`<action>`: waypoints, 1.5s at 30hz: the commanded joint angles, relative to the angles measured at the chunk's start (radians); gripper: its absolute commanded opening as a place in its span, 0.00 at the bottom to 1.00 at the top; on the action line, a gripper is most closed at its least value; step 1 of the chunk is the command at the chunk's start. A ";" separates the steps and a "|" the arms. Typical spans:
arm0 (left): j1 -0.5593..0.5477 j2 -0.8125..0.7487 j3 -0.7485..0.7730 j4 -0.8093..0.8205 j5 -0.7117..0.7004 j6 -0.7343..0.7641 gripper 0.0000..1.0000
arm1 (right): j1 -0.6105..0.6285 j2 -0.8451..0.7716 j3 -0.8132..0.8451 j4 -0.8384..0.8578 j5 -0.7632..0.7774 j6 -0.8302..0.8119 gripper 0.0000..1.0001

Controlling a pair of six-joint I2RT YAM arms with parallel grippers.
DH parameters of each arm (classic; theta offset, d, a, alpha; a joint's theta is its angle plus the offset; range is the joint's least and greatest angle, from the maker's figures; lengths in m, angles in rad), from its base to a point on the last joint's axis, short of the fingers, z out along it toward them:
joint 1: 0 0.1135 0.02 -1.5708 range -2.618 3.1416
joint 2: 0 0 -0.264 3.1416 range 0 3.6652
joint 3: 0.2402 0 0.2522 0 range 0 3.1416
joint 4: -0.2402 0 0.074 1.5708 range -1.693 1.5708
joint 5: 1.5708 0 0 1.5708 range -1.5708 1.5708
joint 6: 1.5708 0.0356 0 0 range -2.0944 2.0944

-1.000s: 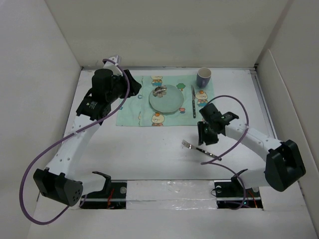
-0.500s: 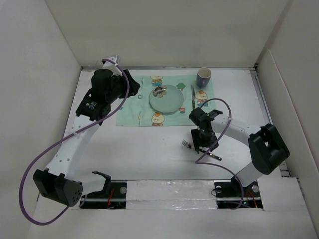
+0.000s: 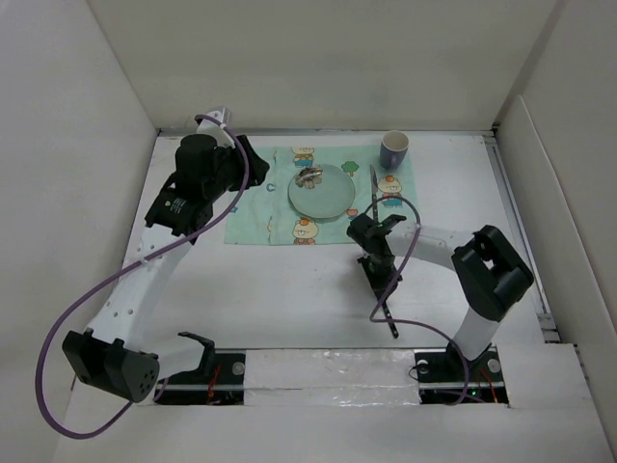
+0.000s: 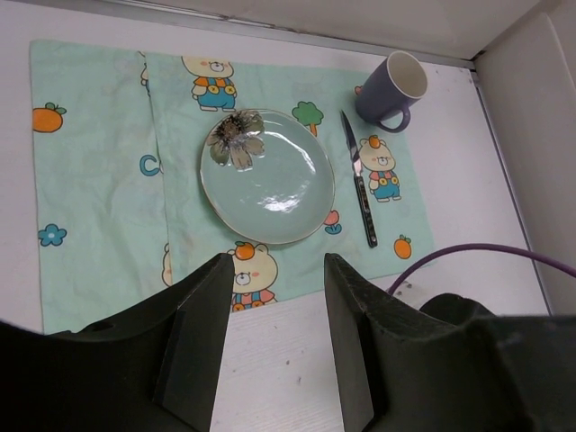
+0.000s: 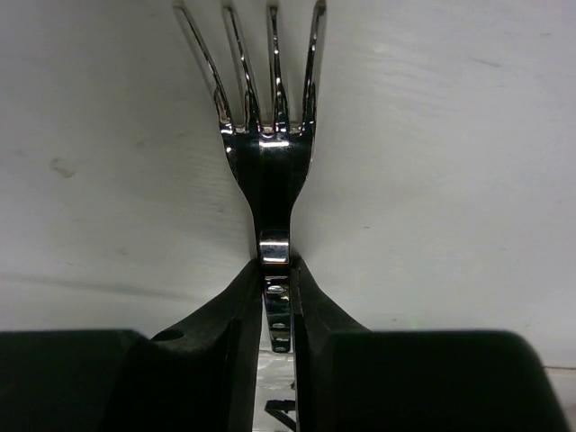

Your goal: Set the dinner table for one person

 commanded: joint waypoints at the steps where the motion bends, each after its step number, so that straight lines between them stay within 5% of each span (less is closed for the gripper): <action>1: 0.001 -0.041 0.015 0.014 -0.014 0.008 0.41 | 0.056 0.014 0.035 0.098 -0.050 0.060 0.02; 10: 0.001 -0.064 0.017 -0.015 -0.063 0.019 0.41 | 0.150 0.010 0.283 0.106 -0.026 0.147 0.00; 17: 0.001 -0.033 0.169 -0.061 -0.102 -0.015 0.42 | 0.140 0.304 0.881 0.061 -0.055 0.164 0.00; 26: -0.021 -0.059 0.157 -0.133 -0.135 -0.023 0.42 | 0.079 0.789 1.576 0.050 -0.144 0.264 0.00; 45: -0.046 -0.047 0.152 -0.150 -0.117 0.008 0.41 | 0.036 0.964 1.637 0.306 -0.184 0.407 0.00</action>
